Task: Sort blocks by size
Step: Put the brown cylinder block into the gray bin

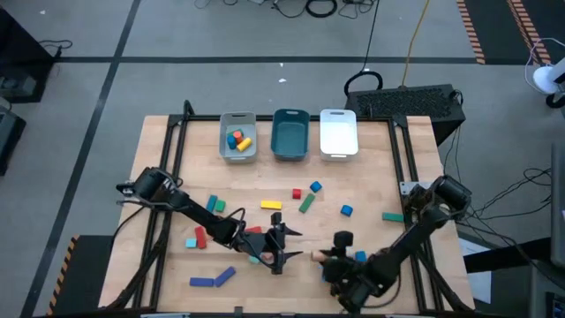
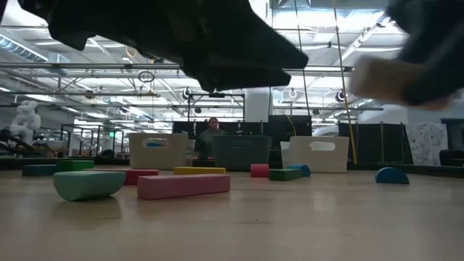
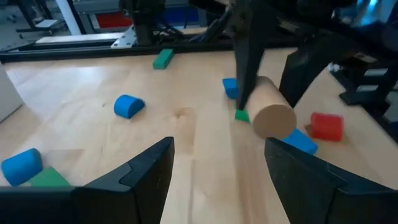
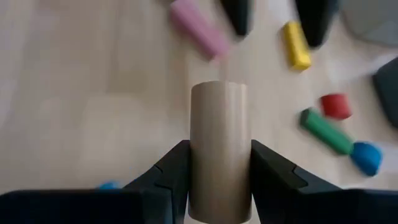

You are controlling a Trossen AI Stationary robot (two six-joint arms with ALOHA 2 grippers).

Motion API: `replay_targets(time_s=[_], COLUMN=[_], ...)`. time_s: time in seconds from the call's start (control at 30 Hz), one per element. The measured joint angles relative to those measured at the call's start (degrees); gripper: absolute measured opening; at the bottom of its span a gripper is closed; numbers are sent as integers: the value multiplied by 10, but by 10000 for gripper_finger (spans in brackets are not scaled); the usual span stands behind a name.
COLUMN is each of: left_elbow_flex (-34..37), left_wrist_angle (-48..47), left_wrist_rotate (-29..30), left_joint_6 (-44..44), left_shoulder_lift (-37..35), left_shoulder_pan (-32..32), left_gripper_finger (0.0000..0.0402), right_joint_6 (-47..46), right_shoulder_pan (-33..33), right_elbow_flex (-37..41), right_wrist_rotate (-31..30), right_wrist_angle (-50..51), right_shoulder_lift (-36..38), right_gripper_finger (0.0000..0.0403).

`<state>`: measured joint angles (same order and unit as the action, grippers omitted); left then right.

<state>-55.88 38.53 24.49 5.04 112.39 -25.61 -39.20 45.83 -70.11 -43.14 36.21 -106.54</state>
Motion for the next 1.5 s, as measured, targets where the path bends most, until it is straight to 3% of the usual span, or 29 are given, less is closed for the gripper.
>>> replay_targets(time_s=[0.2,0.53,0.83,0.97,1.27,1.5], left_elbow_flex=[0,0,0,0,0,0], left_wrist_angle=[8,33,31,30,31,27], left_wrist_rotate=[2,-1,-1,-1,-3,-4], left_joint_6=[-15,-101,-101,-103,-104,-105], left_shoulder_lift=[0,0,0,0,0,-7], left_shoulder_pan=[3,6,9,9,11,15], left_gripper_finger=[253,253,251,231,137,136], right_joint_6=[39,130,163,160,139,131], right_shoulder_pan=[-29,-65,-80,-80,-79,-79], right_elbow_flex=[0,0,0,0,0,0], right_wrist_rotate=[-61,-60,-43,-31,-31,-32], right_wrist_angle=[-6,-48,-87,-86,-82,-80], right_shoulder_lift=[0,0,8,15,22,23], right_gripper_finger=[122,123,123,123,123,130])
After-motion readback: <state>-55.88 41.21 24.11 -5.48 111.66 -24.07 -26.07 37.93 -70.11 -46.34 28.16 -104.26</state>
